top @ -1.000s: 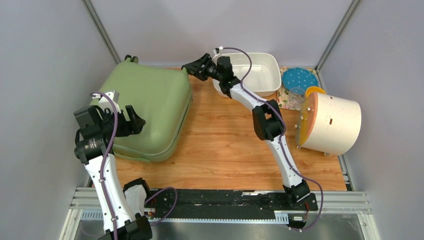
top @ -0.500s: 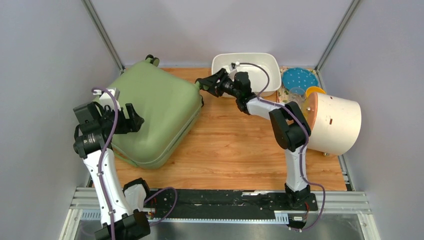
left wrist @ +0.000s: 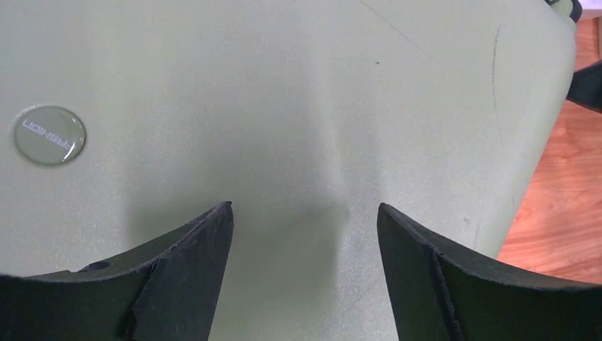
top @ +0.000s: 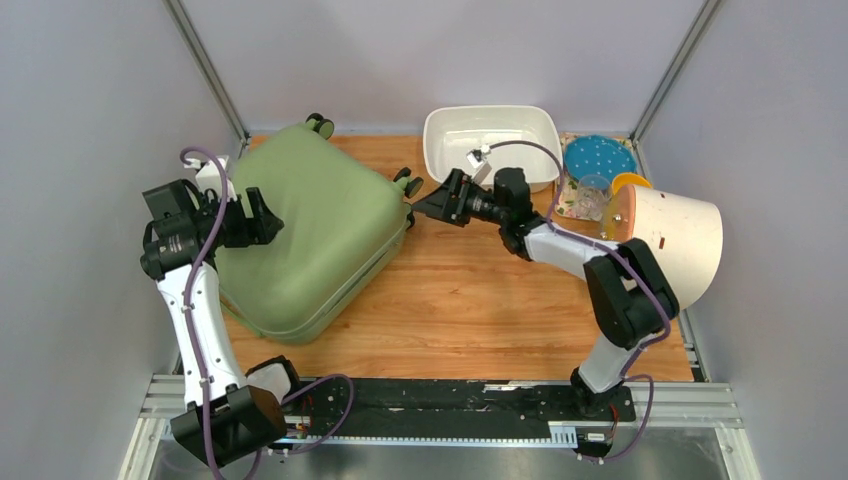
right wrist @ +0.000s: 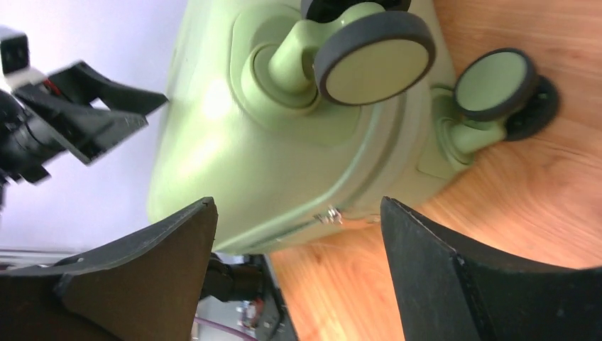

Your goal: Open, take out, and arrange the luggage

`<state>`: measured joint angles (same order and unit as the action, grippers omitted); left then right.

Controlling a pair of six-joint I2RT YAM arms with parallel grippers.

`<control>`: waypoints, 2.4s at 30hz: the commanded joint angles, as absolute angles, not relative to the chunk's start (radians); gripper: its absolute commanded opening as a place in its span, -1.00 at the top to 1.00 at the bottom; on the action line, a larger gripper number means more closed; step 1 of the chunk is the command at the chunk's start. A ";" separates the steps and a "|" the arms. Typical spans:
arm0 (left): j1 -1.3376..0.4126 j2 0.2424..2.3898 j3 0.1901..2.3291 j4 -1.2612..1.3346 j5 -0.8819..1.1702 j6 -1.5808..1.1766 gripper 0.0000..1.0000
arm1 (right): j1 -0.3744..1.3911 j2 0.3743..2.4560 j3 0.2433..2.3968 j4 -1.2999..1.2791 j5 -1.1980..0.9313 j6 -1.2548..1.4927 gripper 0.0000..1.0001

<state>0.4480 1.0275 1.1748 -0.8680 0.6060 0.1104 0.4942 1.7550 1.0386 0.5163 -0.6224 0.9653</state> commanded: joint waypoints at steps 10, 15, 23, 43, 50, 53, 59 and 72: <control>0.453 1.065 1.187 -0.876 0.696 0.106 -0.64 | 0.575 1.568 0.732 0.647 -0.504 0.181 -0.32; 0.451 1.039 1.163 -0.868 0.687 0.100 -0.64 | 0.699 1.646 0.735 0.790 -0.397 0.120 -0.05; 0.451 1.006 1.147 -0.880 0.681 0.101 -0.62 | 0.813 1.770 0.839 0.807 -0.246 0.066 0.03; 0.451 1.017 1.131 -0.876 0.646 0.101 -0.59 | 0.741 1.784 0.835 0.805 -0.139 0.005 1.00; 0.453 1.023 1.124 -0.868 0.653 0.103 -0.58 | 0.707 1.753 0.785 0.834 -0.331 -0.043 0.76; 0.453 1.011 1.123 -0.877 0.657 0.110 -0.59 | 0.707 1.733 0.764 0.830 -0.405 -0.051 0.17; 0.453 0.985 1.106 -0.882 0.655 0.114 -0.59 | 0.724 1.736 0.784 0.830 -0.431 -0.014 -0.23; 0.453 0.959 1.092 -0.885 0.652 0.115 -0.59 | 0.784 1.839 0.861 0.894 -0.350 -0.057 -0.01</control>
